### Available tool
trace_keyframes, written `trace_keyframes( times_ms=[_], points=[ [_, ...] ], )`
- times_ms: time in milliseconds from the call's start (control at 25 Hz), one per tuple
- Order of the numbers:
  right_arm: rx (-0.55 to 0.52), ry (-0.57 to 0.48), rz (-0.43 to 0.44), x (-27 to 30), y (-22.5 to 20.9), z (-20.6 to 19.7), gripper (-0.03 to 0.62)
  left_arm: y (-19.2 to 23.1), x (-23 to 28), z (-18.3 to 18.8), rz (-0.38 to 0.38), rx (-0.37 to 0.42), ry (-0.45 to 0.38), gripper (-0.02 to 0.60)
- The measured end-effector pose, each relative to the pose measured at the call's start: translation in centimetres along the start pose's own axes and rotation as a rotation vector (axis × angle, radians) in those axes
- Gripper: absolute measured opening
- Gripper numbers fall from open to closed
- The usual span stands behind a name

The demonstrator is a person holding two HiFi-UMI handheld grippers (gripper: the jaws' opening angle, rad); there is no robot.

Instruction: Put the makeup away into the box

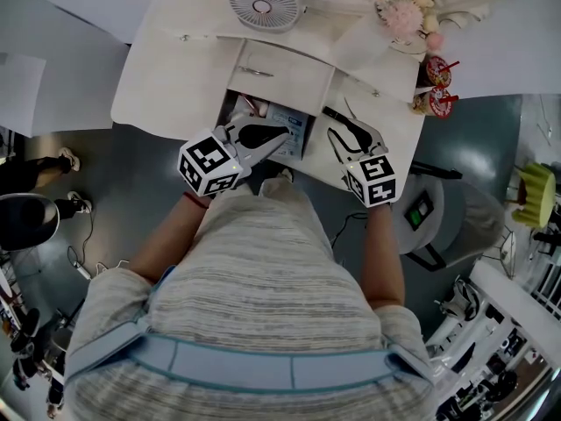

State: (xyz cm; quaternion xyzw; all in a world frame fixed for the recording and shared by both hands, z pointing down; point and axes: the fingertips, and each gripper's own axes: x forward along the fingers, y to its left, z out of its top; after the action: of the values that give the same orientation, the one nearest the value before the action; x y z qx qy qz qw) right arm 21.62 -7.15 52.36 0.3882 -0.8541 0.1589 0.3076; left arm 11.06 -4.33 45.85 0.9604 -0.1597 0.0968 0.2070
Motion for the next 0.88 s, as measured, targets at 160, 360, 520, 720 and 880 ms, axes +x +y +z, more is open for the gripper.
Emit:
trace_keyframes(
  times_ms=[160, 360, 520, 720, 880],
  points=[
    [-0.016, 0.025, -0.002, 0.9, -0.6, -0.6, 0.137, 0.1, -0.1, 0.0, 0.003, 0.0, -0.001, 0.012],
    [-0.047, 0.062, 0.004, 2.0, -1.3, -1.6, 0.137, 0.1, -0.3, 0.1, 0.004, 0.003, -0.002, 0.012],
    [-0.096, 0.116, 0.0, 3.0, -2.1, -2.6, 0.137, 0.3, -0.1, -0.1, 0.005, 0.001, 0.004, 0.012],
    [-0.134, 0.177, 0.005, 4.4, -2.9, -4.0, 0.137, 0.3, -0.2, -0.4, 0.007, -0.006, 0.015, 0.012],
    [-0.151, 0.207, 0.01, 5.3, -3.4, -4.6, 0.137, 0.5, -0.2, -0.2, 0.007, -0.004, 0.012, 0.012]
  ],
)
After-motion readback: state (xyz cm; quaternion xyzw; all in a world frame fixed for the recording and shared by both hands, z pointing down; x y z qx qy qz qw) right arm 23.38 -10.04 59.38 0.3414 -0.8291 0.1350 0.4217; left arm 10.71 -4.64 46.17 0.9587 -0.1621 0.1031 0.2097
